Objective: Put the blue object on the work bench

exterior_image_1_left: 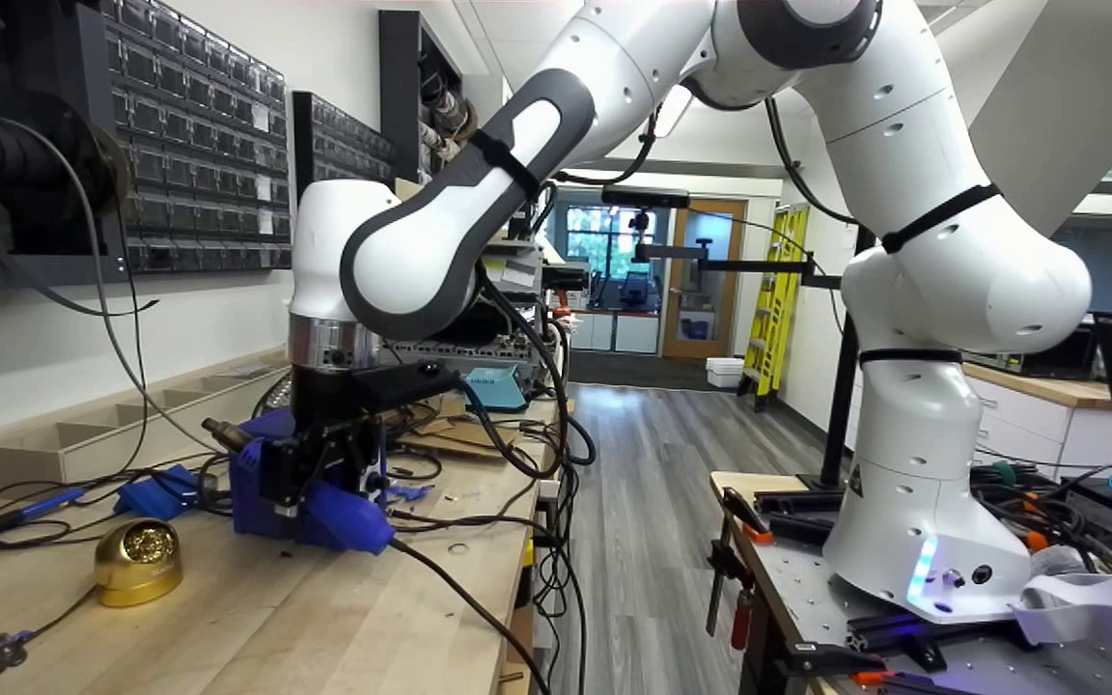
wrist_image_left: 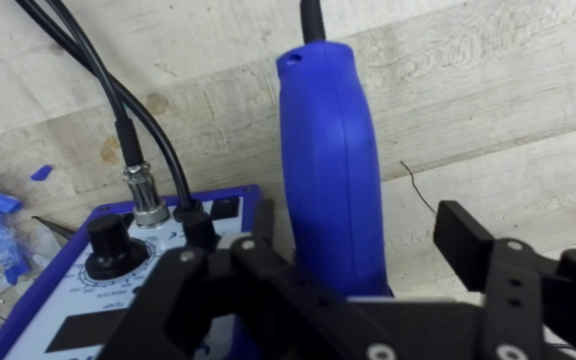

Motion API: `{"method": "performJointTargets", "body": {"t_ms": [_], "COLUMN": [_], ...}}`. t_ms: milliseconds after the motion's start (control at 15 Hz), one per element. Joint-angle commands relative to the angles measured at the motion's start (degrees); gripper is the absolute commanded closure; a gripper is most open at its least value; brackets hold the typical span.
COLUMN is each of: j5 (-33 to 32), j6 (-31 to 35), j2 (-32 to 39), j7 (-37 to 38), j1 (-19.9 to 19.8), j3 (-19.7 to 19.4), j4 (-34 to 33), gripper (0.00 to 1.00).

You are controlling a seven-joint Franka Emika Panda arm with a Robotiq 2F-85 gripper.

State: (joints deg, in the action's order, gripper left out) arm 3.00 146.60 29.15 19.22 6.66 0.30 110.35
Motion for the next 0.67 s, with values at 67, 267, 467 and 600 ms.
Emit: {"method": "performJointTargets", "body": {"t_ms": [67,267,467,600], "j5": [1.3,1.4,1.4,1.4], "j6": [-0.1,0.4,0.8,1.1], "j2": [-0.4,-0.9,-1.5,-1.9], "j7": [-1.5,-1.8,-1.8,-1.6], "j1": [-0.3,-0.4,-0.5,-0.5], "j3": [0.5,0.6,0.5,0.4], "j4": [-1.0,-0.8,-0.4,0.0], "gripper": [0.54,0.72,0.84,0.84]}}
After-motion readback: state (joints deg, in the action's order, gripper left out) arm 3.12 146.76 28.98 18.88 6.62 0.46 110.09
